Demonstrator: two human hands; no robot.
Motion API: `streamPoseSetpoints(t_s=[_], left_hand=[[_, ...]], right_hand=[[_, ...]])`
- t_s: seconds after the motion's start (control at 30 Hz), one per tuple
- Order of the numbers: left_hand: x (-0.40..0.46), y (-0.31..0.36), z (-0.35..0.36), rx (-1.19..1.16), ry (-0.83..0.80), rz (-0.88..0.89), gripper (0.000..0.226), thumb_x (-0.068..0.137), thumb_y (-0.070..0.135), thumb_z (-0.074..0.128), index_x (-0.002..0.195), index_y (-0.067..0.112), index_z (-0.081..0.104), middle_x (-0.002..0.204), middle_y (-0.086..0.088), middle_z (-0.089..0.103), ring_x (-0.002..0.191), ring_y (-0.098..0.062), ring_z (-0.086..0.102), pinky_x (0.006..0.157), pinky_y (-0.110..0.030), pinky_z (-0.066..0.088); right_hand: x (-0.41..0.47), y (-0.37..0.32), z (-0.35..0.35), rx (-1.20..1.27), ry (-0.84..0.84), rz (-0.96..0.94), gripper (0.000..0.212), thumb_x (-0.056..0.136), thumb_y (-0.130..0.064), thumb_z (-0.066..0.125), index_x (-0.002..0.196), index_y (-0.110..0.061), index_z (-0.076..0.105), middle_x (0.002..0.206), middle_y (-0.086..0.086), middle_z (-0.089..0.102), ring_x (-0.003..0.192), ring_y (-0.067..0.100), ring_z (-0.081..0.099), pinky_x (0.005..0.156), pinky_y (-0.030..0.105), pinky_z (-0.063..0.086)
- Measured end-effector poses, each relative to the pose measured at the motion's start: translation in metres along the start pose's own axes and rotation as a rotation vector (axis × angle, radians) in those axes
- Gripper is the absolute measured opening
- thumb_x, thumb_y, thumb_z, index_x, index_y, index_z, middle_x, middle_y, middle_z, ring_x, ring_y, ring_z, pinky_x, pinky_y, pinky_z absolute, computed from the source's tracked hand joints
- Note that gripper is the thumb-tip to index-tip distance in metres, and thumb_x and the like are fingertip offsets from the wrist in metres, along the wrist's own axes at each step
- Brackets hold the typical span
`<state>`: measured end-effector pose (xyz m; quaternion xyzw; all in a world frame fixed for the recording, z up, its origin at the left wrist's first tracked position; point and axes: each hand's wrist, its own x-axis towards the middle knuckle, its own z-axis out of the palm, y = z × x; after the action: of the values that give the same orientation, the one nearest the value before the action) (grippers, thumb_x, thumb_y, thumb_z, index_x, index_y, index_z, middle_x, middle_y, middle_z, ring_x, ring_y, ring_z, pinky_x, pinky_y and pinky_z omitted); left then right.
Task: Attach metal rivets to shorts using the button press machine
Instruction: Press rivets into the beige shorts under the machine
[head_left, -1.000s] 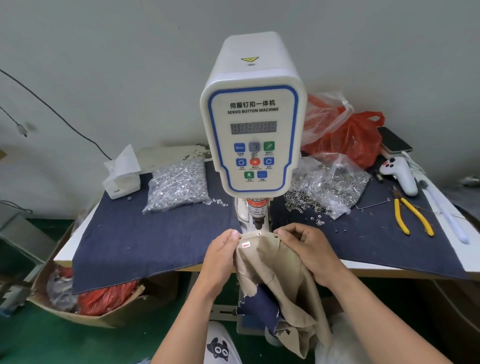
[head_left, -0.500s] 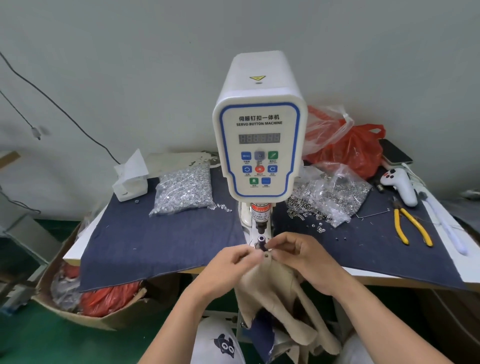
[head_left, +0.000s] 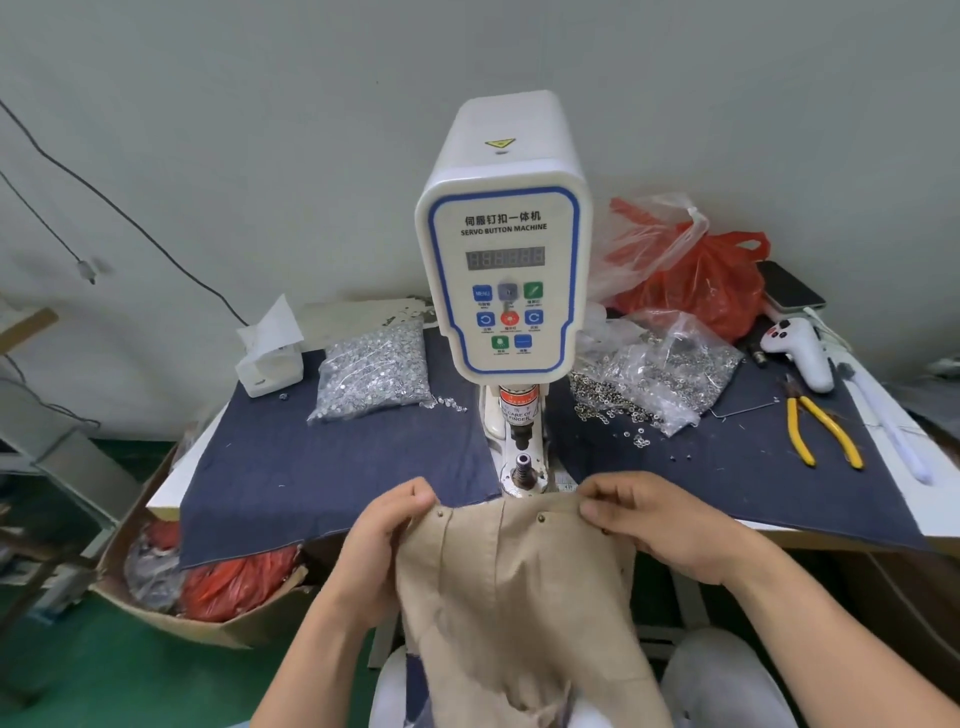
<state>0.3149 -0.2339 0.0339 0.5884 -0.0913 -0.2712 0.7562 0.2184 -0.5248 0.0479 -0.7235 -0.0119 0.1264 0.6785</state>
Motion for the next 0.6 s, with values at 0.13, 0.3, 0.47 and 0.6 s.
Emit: streamPoseSetpoints(t_s=[0.13, 0.3, 0.47, 0.6], left_hand=[[0.009, 0.003, 0.029, 0.557, -0.044, -0.189, 0.036, 0.100, 0.035, 0.060, 0.083, 0.003, 0.062, 0.081, -0.009, 0.063, 0.090, -0.025, 0.060, 0.078, -0.033, 0.048], [-0.017, -0.009, 0.042, 0.689, -0.384, 0.064, 0.029, 0.106, 0.046, 0.058, 0.122, 0.025, 0.070, 0.115, 0.005, 0.074, 0.109, -0.010, 0.067, 0.094, -0.033, 0.053], [-0.016, -0.008, 0.049, 0.198, -0.189, 0.001, 0.044, 0.103, 0.044, 0.062, 0.134, 0.014, 0.068, 0.130, -0.025, 0.066, 0.120, -0.029, 0.064, 0.106, -0.042, 0.049], [-0.011, -0.008, 0.055, 0.088, -0.188, 0.006, 0.056, 0.096, 0.049, 0.069, 0.133, 0.007, 0.067, 0.133, -0.024, 0.066, 0.122, -0.032, 0.064, 0.106, -0.043, 0.051]], right_hand=[[0.002, -0.012, 0.012, 0.055, -0.006, -0.028, 0.014, 0.102, -0.014, 0.060, 0.102, -0.006, 0.072, 0.088, 0.002, 0.066, 0.082, 0.010, 0.054, 0.073, 0.020, 0.045], [0.006, -0.027, 0.027, -0.132, -0.056, -0.053, 0.017, 0.099, -0.023, 0.066, 0.114, -0.016, 0.066, 0.093, -0.002, 0.072, 0.084, 0.008, 0.060, 0.079, 0.025, 0.046], [0.001, -0.027, 0.014, -0.433, 0.032, -0.181, 0.012, 0.095, -0.032, 0.072, 0.099, -0.038, 0.063, 0.113, -0.009, 0.061, 0.102, 0.012, 0.061, 0.093, 0.031, 0.047], [0.003, -0.007, 0.026, -0.626, 0.086, -0.129, 0.023, 0.083, -0.049, 0.076, 0.101, -0.044, 0.063, 0.118, -0.018, 0.046, 0.114, -0.004, 0.045, 0.099, 0.018, 0.038]])
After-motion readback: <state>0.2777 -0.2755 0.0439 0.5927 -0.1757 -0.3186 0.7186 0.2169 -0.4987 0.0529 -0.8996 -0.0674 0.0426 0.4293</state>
